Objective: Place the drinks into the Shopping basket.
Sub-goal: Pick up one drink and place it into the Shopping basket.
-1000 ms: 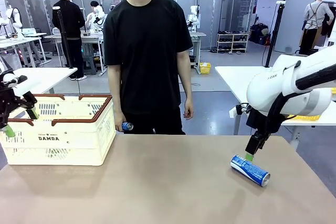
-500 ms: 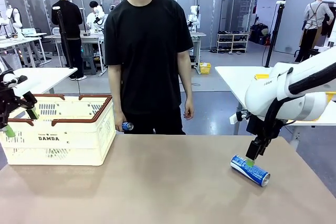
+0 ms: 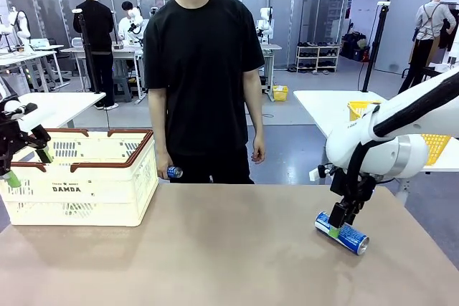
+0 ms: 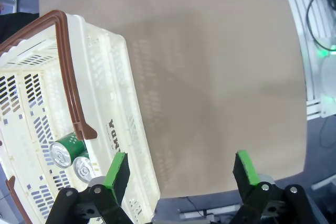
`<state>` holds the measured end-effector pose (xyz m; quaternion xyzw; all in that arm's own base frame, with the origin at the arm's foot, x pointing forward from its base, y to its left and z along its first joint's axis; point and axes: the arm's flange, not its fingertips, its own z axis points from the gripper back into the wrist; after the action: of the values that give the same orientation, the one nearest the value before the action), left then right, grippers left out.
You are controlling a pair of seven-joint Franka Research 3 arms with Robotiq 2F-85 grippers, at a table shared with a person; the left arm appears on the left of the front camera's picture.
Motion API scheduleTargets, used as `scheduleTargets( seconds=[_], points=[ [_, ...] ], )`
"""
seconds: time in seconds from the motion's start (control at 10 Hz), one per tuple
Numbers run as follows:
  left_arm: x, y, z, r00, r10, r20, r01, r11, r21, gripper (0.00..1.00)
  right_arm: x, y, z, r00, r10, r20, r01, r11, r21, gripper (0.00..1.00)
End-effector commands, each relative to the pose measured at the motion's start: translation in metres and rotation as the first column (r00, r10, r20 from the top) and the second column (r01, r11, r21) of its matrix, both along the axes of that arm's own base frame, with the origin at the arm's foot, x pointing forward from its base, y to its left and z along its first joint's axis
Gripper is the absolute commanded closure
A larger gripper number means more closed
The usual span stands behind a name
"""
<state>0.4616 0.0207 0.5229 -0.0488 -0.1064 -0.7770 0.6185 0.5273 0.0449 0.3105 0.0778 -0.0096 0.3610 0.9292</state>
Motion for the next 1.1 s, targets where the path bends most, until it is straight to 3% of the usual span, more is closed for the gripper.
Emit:
scheduleTargets(
  seconds=[0.0, 0.3, 0.4, 0.5, 0.6, 0.7, 0.8, 0.9, 1.0],
  points=[
    [-0.0026, -0.0025, -0.0018, 1.0, 0.021, 0.017, -0.021, 1.0, -0.015, 0.0, 0.0132, 0.0008, -0.0087, 0.999, -0.038, -0.004, 0.038, 0.999, -0.014, 0.0],
    [-0.0026, -0.0025, -0.0018, 1.0, 0.021, 0.017, -0.021, 1.0, -0.015, 0.0, 0.0149, 0.0019, -0.0156, 0.999, -0.048, 0.003, 0.048, 0.998, -0.035, 0.0],
    [-0.0026, -0.0025, -0.0018, 1.0, 0.021, 0.017, -0.021, 1.0, -0.015, 0.0, 0.014, 0.0016, -0.0151, 0.998, -0.065, 0.013, 0.065, 0.996, -0.058, 0.15],
    [-0.0026, -0.0025, -0.0018, 1.0, 0.021, 0.017, -0.021, 1.0, -0.015, 0.0, 0.0132, 0.0022, -0.0155, 0.996, -0.082, 0.029, 0.084, 0.993, -0.077, 0.16],
    [-0.0026, -0.0025, -0.0018, 1.0, 0.021, 0.017, -0.021, 1.0, -0.015, 0.0, 0.0119, 0.0032, -0.0164, 0.995, -0.092, 0.028, 0.094, 0.991, -0.092, 0.32],
    [-0.0026, -0.0025, -0.0018, 1.0, 0.021, 0.017, -0.021, 1.0, -0.015, 0.0, 0.0107, 0.0038, -0.0175, 0.992, -0.117, 0.042, 0.121, 0.988, -0.097, 0.33],
    [-0.0026, -0.0025, -0.0018, 1.0, 0.021, 0.017, -0.021, 1.0, -0.015, 0.0, 0.0098, 0.0052, -0.018, 0.991, -0.126, 0.053, 0.132, 0.985, -0.11, 0.49],
    [-0.0026, -0.0025, -0.0018, 1.0, 0.021, 0.017, -0.021, 1.0, -0.015, 0.0, 0.0084, 0.0069, -0.0177, 0.988, -0.138, 0.068, 0.146, 0.981, -0.132, 0.5],
    [-0.0026, -0.0025, -0.0018, 1.0, 0.021, 0.017, -0.021, 1.0, -0.015, 0.0, 0.0075, 0.0087, -0.0158, 0.987, -0.141, 0.075, 0.149, 0.98, -0.129, 0.66]
  ],
)
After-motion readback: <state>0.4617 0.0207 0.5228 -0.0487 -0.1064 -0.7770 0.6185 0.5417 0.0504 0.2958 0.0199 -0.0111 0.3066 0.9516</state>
